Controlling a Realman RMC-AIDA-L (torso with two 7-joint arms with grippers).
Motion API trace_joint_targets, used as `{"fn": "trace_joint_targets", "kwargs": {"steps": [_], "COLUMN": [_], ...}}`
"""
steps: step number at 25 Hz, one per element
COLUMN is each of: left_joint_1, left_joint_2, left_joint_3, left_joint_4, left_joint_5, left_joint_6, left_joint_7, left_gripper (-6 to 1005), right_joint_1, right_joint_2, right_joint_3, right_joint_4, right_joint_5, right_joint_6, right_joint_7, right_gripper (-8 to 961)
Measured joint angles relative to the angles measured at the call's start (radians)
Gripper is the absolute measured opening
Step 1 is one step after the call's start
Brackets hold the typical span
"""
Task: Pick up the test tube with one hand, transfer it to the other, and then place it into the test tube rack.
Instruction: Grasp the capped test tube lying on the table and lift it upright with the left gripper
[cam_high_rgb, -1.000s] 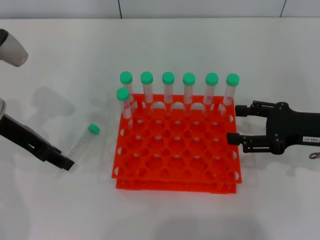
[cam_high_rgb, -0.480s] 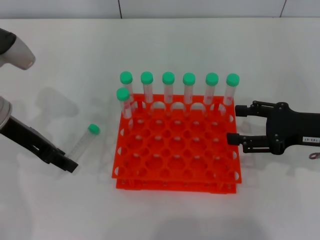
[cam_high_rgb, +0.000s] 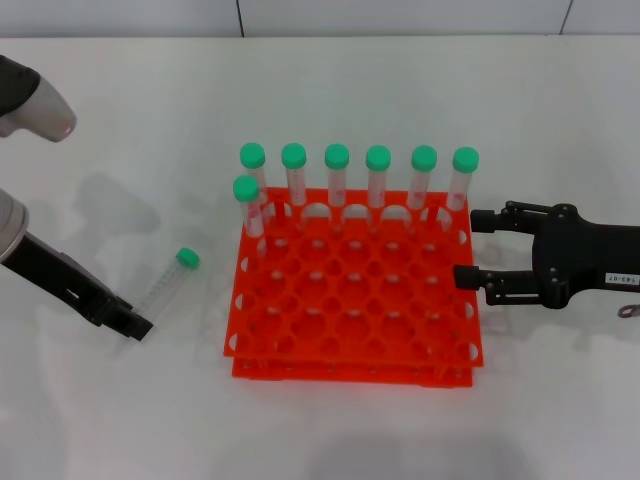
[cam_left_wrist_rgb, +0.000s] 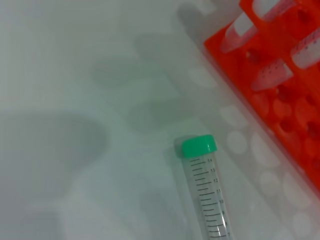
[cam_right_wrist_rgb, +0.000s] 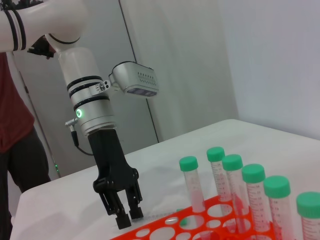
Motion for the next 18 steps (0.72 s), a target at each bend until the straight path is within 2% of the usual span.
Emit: {"fn": "trace_joint_targets", "kwargs": {"steps": [3,18], "left_joint_1": [0.000,0.000], "left_joint_2": [0.000,-0.002], "left_joint_3": [0.000,0.000], "left_joint_4": [0.000,0.000], "left_joint_5": [0.000,0.008], "left_joint_6": [0.000,-0.008], "left_joint_7": [-0.001,-0.004], "left_gripper": [412,360], "right_joint_1": [0.000,0.000], "right_joint_2": [0.000,0.000], "right_joint_3": [0.000,0.000], "right_joint_4": [0.000,0.000], "right_joint_5": [0.000,0.000], "right_joint_6": [0.000,0.000], "right_joint_7": [0.000,0.000], "right_gripper": [814,813]}}
